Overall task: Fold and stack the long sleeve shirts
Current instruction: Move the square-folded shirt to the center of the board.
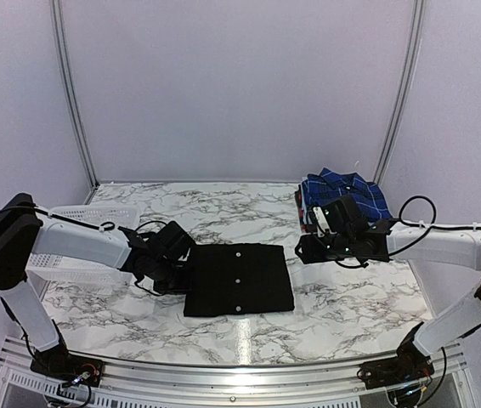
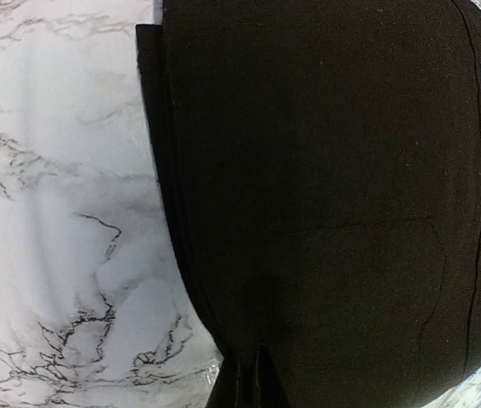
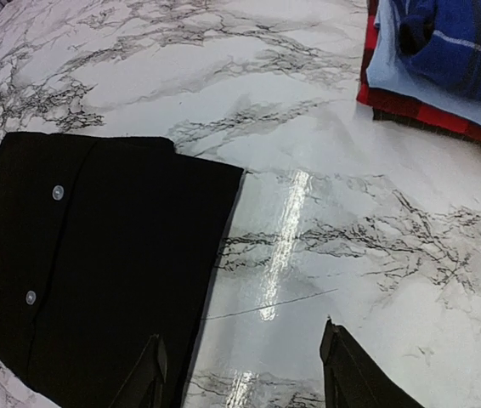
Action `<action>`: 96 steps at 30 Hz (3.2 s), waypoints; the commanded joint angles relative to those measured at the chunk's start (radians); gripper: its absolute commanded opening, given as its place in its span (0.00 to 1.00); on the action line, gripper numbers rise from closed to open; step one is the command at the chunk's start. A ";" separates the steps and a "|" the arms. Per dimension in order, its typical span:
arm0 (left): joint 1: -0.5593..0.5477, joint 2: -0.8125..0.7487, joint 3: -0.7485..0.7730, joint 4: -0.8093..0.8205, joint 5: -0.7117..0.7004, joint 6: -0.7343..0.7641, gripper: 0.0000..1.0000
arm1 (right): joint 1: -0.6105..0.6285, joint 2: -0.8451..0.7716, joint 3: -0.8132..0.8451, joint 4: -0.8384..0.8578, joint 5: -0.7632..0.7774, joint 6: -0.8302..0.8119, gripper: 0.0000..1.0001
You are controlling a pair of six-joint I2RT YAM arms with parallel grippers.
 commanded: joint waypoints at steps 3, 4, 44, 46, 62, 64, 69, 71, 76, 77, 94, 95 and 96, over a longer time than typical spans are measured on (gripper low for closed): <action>0.056 -0.061 -0.043 -0.048 -0.107 0.006 0.00 | -0.021 -0.014 0.014 -0.022 0.087 -0.011 0.60; 0.072 -0.078 -0.055 -0.062 -0.119 0.014 0.00 | -0.029 -0.012 0.013 -0.022 0.092 -0.013 0.60; 0.168 -0.374 0.093 -0.211 -0.090 0.220 0.59 | -0.204 0.690 0.509 0.066 0.393 0.177 0.37; 0.168 -0.379 0.090 -0.207 -0.090 0.224 0.59 | -0.209 0.709 0.534 0.039 0.417 0.184 0.36; 0.168 -0.376 0.087 -0.195 -0.043 0.240 0.59 | -0.217 0.772 0.571 -0.012 0.468 0.165 0.00; 0.168 -0.376 0.079 -0.188 -0.040 0.238 0.59 | -0.216 0.722 0.507 -0.005 0.471 0.160 0.00; 0.167 -0.372 0.056 -0.157 -0.019 0.227 0.58 | -0.212 0.558 0.304 0.039 0.430 0.166 0.00; 0.165 -0.370 0.047 -0.143 -0.013 0.222 0.58 | -0.197 0.490 0.225 0.056 0.402 0.176 0.00; 0.164 -0.359 0.030 -0.115 0.002 0.219 0.58 | -0.081 0.360 0.081 0.017 0.398 0.248 0.00; 0.164 -0.358 0.025 -0.113 0.003 0.219 0.58 | -0.044 0.342 0.057 0.017 0.384 0.276 0.00; 0.162 -0.365 -0.019 -0.083 0.011 0.198 0.58 | 0.317 0.351 0.186 0.016 0.219 0.392 0.23; 0.164 -0.365 -0.020 -0.082 0.011 0.197 0.58 | 0.319 0.326 0.183 0.005 0.215 0.380 0.28; 0.164 -0.365 -0.019 -0.082 0.011 0.196 0.58 | 0.325 0.298 0.181 -0.010 0.210 0.370 0.32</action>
